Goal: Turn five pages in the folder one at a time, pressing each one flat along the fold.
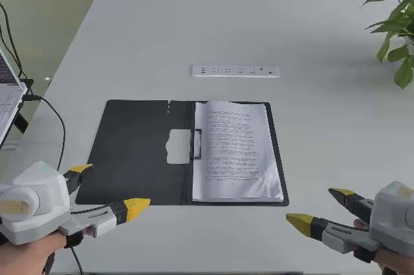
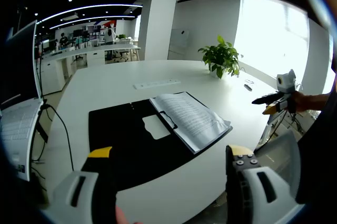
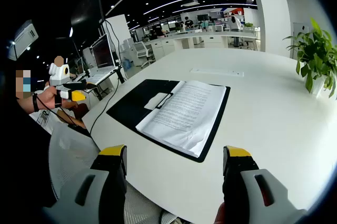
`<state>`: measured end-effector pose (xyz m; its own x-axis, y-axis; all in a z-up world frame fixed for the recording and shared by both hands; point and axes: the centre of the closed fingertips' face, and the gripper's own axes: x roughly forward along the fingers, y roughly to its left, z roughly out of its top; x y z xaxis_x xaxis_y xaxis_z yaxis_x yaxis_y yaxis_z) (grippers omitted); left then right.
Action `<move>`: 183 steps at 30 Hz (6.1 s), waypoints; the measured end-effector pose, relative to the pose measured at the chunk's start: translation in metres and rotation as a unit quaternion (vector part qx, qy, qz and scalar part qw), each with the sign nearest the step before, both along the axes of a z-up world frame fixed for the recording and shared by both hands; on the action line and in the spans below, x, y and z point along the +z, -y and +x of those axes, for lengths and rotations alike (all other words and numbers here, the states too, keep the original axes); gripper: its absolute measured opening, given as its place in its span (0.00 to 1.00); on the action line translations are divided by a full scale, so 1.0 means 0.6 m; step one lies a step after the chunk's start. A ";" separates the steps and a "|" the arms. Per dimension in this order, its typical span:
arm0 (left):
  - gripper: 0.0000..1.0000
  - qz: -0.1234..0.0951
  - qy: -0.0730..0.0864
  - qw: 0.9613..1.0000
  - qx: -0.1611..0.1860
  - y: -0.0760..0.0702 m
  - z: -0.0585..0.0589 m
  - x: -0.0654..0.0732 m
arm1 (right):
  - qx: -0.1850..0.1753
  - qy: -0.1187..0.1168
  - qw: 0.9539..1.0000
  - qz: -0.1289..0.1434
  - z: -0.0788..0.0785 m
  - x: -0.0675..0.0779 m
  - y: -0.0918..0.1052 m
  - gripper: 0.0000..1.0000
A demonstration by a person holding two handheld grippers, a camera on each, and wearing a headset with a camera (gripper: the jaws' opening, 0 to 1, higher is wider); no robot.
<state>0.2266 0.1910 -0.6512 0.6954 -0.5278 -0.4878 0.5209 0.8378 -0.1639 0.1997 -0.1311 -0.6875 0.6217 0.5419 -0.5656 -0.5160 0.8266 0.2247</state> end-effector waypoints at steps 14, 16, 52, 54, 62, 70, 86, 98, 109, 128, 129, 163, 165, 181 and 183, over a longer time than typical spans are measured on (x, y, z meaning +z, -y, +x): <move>0.87 0.000 -0.001 1.000 0.000 -0.002 0.001 -0.001 | -0.001 0.005 1.000 0.004 0.003 0.006 -0.004 0.72; 0.87 0.002 -0.002 1.000 -0.001 -0.001 0.000 -0.001 | -0.004 0.004 1.000 0.005 0.003 0.004 -0.002 0.72; 0.86 0.001 -0.002 1.000 0.009 -0.008 -0.005 0.005 | -0.002 -0.007 1.000 0.007 -0.004 -0.005 -0.006 0.72; 0.86 0.001 -0.001 1.000 0.009 -0.011 -0.004 0.005 | -0.001 -0.007 1.000 0.006 -0.005 -0.006 -0.006 0.72; 0.86 0.001 0.000 1.000 0.009 -0.010 -0.004 0.006 | -0.001 -0.006 1.000 0.005 -0.006 -0.006 -0.004 0.72; 0.86 0.000 0.001 1.000 -0.003 0.005 0.004 0.006 | -0.010 -0.005 1.000 0.003 -0.010 -0.003 0.006 0.71; 0.86 -0.001 0.007 0.998 -0.062 0.070 0.041 0.007 | -0.030 -0.014 0.999 -0.002 -0.027 -0.012 0.025 0.71; 0.85 -0.007 0.017 0.993 -0.117 0.143 0.079 0.005 | -0.037 -0.016 0.999 -0.008 -0.028 -0.007 0.028 0.71; 0.84 -0.010 0.015 0.986 -0.165 0.218 0.110 -0.005 | -0.036 -0.019 0.999 -0.004 -0.014 -0.009 0.021 0.71; 0.81 -0.026 -0.002 0.973 -0.230 0.364 0.140 -0.045 | -0.045 -0.028 0.999 0.004 -0.006 -0.015 0.029 0.70; 0.81 -0.025 -0.004 0.973 -0.230 0.370 0.140 -0.049 | -0.046 -0.028 0.999 0.004 -0.006 -0.015 0.030 0.70; 0.75 0.060 -0.057 0.968 -0.238 0.504 0.134 -0.238 | -0.068 -0.054 0.996 0.019 -0.010 -0.038 0.073 0.68; 0.74 0.064 -0.053 0.967 -0.239 0.502 0.135 -0.239 | -0.066 -0.056 0.996 0.019 -0.011 -0.041 0.074 0.68; 0.62 0.110 -0.020 0.965 -0.238 0.489 0.137 -0.246 | -0.042 -0.060 0.997 0.022 0.014 -0.055 0.057 0.66; 0.60 0.112 -0.018 0.965 -0.235 0.487 0.137 -0.247 | -0.039 -0.058 0.997 0.022 0.017 -0.055 0.055 0.66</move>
